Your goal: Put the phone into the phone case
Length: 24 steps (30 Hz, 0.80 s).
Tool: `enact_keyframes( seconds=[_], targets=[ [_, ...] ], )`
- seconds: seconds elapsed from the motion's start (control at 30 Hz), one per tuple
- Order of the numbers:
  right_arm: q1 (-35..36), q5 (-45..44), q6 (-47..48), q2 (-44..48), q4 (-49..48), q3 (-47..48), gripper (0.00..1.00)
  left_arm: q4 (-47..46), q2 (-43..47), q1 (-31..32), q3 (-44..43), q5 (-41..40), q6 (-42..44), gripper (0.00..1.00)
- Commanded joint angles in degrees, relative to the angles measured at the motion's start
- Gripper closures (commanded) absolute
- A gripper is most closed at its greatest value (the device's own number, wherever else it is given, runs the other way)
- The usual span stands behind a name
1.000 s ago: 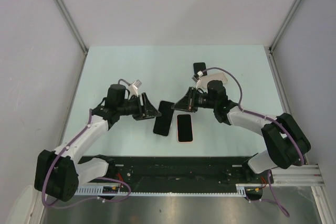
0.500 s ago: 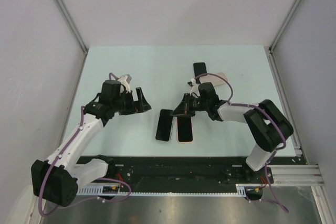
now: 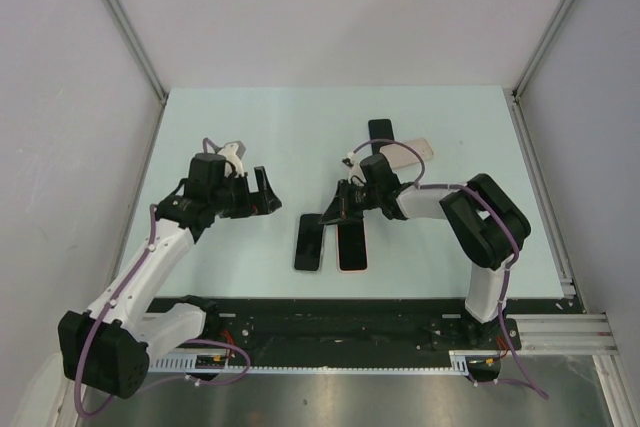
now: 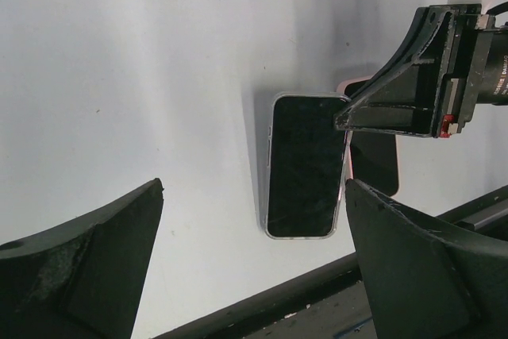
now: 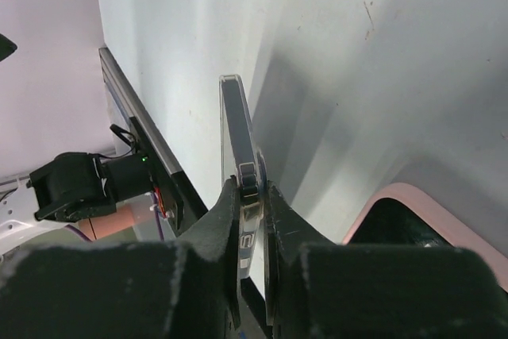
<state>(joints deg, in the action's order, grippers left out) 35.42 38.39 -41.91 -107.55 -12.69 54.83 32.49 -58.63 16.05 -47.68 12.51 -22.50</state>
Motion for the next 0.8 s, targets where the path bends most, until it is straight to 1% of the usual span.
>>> enact_keyframes(
  seconds=[0.0,0.1,0.13,0.3,0.33,0.47,0.57,0.6,0.7,0.73,0.77],
  targets=[
    [-0.7,-1.56,3.76,-0.29,3.8,2.21,0.88,-1.2,-0.52,-1.11,-0.13,2.07,1.49,0.0],
    [-1.23,-2.62,4.2,-0.03,4.6,2.48,0.78,-1.38,-0.69,-1.46,0.13,2.78,1.23,0.0],
    [-1.4,-2.79,4.38,-0.03,4.69,2.56,0.73,-1.46,-0.69,-1.55,0.13,2.95,1.23,0.0],
    [-2.9,-3.94,5.61,-0.29,7.14,5.28,0.66,-1.47,-0.69,-1.55,0.22,2.87,1.23,0.0],
    [-3.16,-4.2,5.79,-0.38,7.93,5.9,0.62,-1.46,-0.69,-1.64,0.22,2.78,1.23,0.0],
    [-4.39,-5.96,7.63,0.14,10.92,8.89,0.58,-1.38,-0.34,-1.73,0.31,2.6,1.23,0.0],
    [-5.88,-7.71,9.48,0.5,12.42,11.87,0.53,-1.38,-0.17,-1.64,0.31,2.52,1.23,0.0],
    [-7.11,-8.5,10.26,0.5,14.51,13.27,0.52,-1.38,-0.25,-1.81,0.22,2.43,1.23,0.0],
    [-8.61,-14.47,12.37,0.32,16.28,15.48,0.47,-1.46,-0.43,-1.82,0.22,2.52,1.32,0.0],
    [-9.48,-19.01,14.82,-0.11,17.07,17.57,0.46,-1.38,-0.43,-1.73,0.22,2.69,1.32,0.0],
    [-9.67,-21.4,16.15,-0.47,17.78,18.64,0.45,-1.46,-0.61,-1.81,0.22,2.69,1.32,0.0]
  ],
)
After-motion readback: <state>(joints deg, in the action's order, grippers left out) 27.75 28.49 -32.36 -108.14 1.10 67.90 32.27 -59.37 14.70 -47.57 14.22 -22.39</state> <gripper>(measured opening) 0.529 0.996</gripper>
